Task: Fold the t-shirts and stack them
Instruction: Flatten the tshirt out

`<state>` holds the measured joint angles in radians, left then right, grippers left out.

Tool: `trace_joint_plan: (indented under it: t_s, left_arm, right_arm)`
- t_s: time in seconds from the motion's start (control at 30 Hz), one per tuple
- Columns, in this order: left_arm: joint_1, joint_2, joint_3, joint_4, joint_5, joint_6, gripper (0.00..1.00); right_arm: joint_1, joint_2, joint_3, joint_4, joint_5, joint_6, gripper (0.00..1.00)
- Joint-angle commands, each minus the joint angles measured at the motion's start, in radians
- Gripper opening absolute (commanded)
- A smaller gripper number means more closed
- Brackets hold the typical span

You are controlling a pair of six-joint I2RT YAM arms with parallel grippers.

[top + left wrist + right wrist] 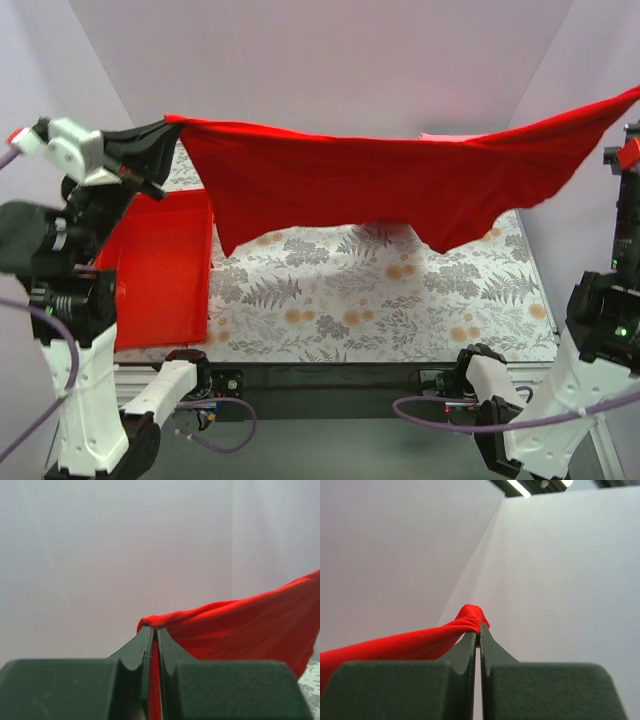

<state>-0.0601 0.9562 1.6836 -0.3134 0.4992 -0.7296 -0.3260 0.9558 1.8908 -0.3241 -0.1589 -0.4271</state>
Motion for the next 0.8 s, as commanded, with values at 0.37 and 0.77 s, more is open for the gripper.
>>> trace_joint_plan:
  t_s: [0.37,0.77]
  left_arm:
    - [0.009,-0.014,0.225,-0.116,-0.081,0.009,0.0]
    - [0.009,-0.189,-0.394,-0.168,0.002,0.029,0.0]
  right_arm:
    - [-0.005,0.031,0.234,0.188,0.119,-0.151,0.01]
    - [-0.005,-0.21,-0.471,0.088,-0.296,-0.223,0.01]
